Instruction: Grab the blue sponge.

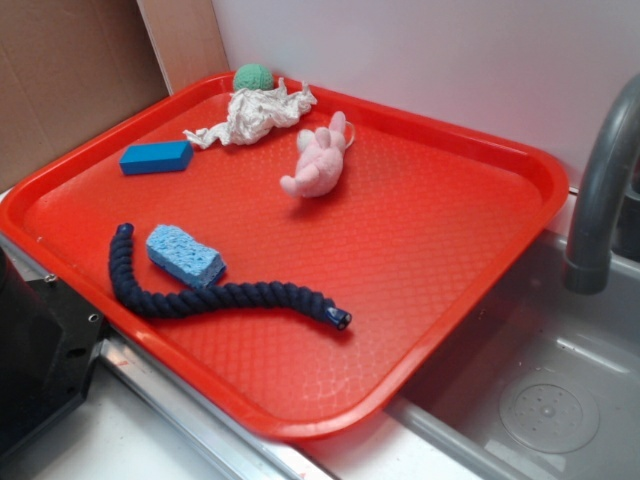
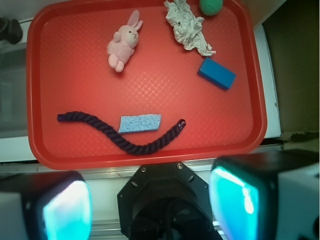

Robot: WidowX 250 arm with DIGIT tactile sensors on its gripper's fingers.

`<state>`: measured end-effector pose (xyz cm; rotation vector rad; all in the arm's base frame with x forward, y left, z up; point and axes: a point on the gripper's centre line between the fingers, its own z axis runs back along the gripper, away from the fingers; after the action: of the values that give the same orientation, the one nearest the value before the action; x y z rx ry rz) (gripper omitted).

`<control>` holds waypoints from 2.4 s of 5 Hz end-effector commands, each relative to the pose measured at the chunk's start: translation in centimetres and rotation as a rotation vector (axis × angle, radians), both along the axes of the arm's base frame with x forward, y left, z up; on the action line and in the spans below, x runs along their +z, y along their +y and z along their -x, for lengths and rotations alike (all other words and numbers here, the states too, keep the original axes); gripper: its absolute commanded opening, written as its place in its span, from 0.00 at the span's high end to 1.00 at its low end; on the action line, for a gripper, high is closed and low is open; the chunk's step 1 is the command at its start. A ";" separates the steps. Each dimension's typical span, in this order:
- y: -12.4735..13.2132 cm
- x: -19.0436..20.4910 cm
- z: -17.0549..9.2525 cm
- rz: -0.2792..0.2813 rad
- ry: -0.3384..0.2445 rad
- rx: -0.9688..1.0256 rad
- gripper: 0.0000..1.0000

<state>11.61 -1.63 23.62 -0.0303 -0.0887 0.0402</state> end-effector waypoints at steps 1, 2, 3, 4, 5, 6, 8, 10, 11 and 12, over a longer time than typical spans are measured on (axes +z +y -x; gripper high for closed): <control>0.0 0.0 0.0 0.000 0.000 0.000 0.00; -1.2 -4.1 -1.1 -0.005 -0.011 -0.250 0.00; -1.9 -6.4 -1.6 -0.038 -0.027 -0.500 0.00; -2.2 -8.8 -2.3 -0.026 -0.005 -0.750 0.00; -1.8 -11.2 -3.3 -0.038 -0.054 -0.909 0.00; -1.1 -14.3 -3.9 -0.057 -0.016 -0.949 0.00; -0.4 -19.0 -3.8 -0.081 0.000 -1.005 0.00; -0.7 -22.2 -3.8 -0.096 0.051 -1.024 0.24; -0.8 -22.1 -4.1 -0.092 0.049 -0.999 1.00; -0.7 -21.6 -4.2 -0.086 0.057 -0.957 1.00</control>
<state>15.62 -1.98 1.91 0.0155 0.0068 -0.9388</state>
